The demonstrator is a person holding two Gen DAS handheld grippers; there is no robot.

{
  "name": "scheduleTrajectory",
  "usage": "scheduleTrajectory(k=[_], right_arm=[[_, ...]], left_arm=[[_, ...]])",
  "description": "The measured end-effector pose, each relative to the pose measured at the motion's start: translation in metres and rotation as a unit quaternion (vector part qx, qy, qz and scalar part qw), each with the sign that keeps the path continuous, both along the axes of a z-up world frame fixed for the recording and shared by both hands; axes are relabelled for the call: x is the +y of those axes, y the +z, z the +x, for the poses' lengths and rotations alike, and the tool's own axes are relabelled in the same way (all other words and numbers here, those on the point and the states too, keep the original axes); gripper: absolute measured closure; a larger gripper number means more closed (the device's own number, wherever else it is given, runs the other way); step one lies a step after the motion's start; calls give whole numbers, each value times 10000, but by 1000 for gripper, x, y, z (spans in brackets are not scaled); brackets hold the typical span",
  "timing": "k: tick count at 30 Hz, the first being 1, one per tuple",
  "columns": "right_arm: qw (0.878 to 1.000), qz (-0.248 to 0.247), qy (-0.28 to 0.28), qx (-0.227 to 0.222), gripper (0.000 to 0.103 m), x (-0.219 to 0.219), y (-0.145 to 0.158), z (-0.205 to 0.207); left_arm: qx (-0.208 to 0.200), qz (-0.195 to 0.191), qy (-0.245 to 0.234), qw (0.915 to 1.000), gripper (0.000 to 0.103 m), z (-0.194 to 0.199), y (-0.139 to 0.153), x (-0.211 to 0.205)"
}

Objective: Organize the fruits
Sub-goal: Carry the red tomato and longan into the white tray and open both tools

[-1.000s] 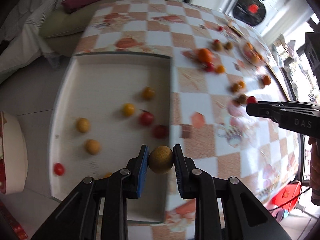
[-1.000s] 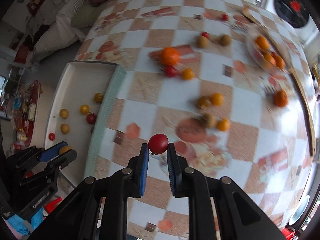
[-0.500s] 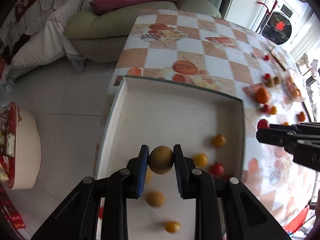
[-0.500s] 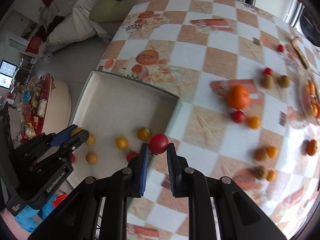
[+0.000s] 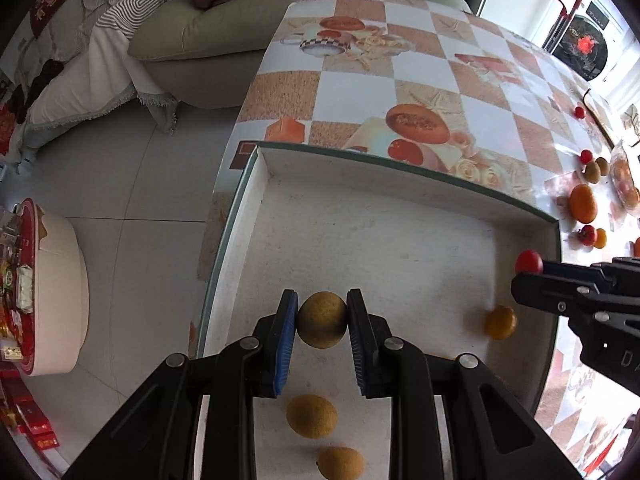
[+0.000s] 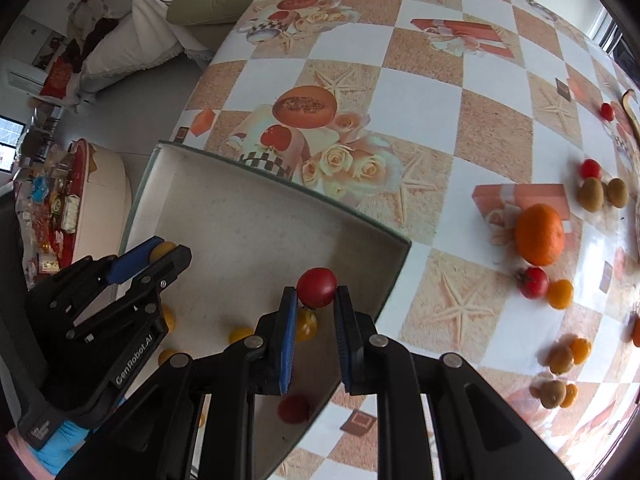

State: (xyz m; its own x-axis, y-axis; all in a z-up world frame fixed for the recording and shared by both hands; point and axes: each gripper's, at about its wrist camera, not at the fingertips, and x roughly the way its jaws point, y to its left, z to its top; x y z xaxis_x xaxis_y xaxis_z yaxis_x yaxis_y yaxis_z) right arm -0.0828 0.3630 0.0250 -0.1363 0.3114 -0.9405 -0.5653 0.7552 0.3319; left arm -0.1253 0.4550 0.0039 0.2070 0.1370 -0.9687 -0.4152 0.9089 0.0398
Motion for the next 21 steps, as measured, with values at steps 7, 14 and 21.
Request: scheduleTrajectory(k=[7,14,21], right_arm=[[10000,-72,39,11,83,9,-10,5],[9998,-202,45,50,83,14,-21,4],[9996,-218,191,-45,76,13,-16,2]], left_arm=[[42,24,-18,10000,76,3,-6,-1],[29,78,-79,9999,76,3,-6,-4],[-1,-83,-117,9999,76,-3,-4,0]])
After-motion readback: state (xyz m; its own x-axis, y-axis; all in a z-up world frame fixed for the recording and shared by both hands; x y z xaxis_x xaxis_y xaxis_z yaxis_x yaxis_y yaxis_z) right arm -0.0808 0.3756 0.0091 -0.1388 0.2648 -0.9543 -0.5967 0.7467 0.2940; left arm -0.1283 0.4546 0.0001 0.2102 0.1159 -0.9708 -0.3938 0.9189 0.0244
